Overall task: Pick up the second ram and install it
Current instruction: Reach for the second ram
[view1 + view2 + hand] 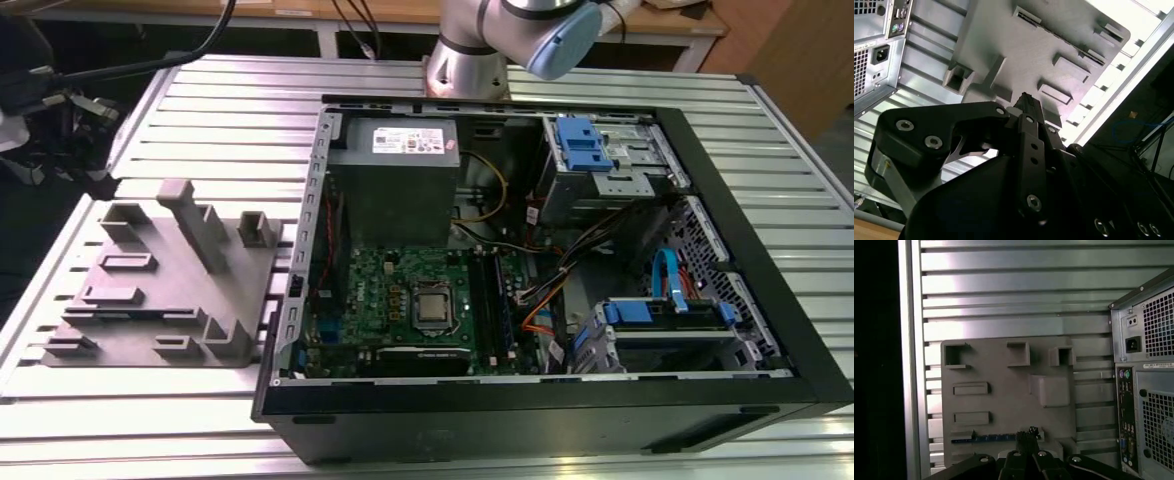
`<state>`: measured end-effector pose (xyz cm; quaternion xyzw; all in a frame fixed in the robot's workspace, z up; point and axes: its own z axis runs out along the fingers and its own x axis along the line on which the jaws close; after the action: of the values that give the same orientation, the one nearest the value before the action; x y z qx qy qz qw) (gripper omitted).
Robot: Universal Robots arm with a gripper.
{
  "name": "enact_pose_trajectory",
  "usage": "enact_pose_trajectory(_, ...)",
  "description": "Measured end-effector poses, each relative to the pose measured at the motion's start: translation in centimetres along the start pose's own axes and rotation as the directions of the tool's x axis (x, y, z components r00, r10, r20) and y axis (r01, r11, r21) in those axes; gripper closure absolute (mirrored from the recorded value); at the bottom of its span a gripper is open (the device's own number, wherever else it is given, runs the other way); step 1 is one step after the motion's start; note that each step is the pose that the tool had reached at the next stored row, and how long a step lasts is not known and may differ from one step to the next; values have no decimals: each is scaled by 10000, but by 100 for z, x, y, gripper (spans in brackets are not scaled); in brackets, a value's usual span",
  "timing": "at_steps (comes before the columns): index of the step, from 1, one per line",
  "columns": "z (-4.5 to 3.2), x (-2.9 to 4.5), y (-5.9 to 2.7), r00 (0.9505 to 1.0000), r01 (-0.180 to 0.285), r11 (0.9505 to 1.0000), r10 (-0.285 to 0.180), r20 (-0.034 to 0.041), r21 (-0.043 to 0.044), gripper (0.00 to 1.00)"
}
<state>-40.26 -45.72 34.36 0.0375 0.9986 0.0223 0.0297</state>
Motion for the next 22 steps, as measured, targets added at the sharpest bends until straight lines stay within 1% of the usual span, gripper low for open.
enact_pose_trajectory(11, 139, 55, -153, 10000, 1, 10000, -1, 1, 0, 93)
enact_pose_trajectory(22, 282, 102, -259, 10000, 0, 10000, 0, 1, -1, 93)
